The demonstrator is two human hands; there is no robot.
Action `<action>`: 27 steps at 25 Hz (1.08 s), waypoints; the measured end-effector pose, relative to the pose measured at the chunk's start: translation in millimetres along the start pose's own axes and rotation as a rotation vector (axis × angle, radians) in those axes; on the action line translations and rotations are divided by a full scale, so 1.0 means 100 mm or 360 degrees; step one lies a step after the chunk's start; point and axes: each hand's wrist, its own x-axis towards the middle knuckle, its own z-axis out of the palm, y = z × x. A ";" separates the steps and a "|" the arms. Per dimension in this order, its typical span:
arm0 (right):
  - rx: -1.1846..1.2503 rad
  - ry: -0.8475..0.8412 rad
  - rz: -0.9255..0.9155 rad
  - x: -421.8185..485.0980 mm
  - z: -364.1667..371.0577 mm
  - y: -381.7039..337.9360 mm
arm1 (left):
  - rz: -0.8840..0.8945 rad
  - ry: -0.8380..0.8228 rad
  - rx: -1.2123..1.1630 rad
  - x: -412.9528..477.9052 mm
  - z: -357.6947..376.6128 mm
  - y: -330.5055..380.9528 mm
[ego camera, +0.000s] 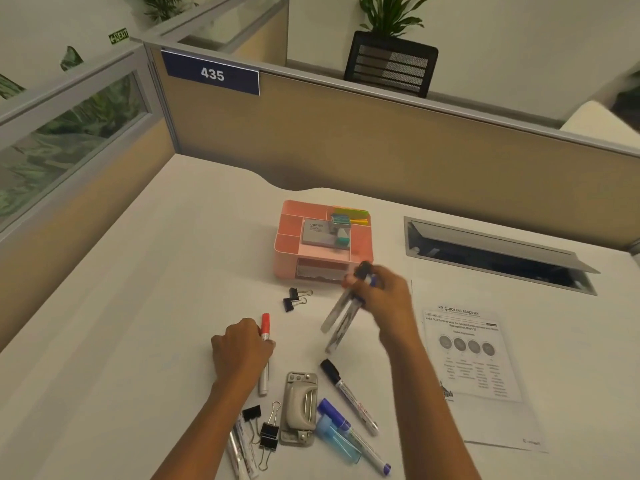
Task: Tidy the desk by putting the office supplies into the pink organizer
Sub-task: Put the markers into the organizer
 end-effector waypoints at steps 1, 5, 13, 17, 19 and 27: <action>0.0000 0.0047 -0.0126 0.02 -0.13 -0.18 | -0.0013 -0.0004 -0.0006 0.00 -0.01 0.00; -0.0126 0.0342 -0.0586 0.35 -0.40 -0.68 | -0.0023 -0.0008 -0.0094 -0.04 -0.03 0.03; -0.0337 0.0357 -0.0729 1.08 -0.08 -0.67 | -0.0064 -0.0038 -0.0405 -0.08 -0.03 0.07; -0.0469 0.0100 -0.0638 1.24 0.01 -0.51 | -0.0077 -0.0068 -0.0486 -0.10 -0.06 0.12; -0.0496 0.0008 -0.0573 1.29 0.02 -0.41 | -0.0066 -0.0089 -0.0506 -0.10 -0.07 0.14; -0.0526 -0.0073 -0.0509 1.40 0.02 -0.25 | 0.0058 -0.0145 -0.0529 -0.11 -0.10 0.34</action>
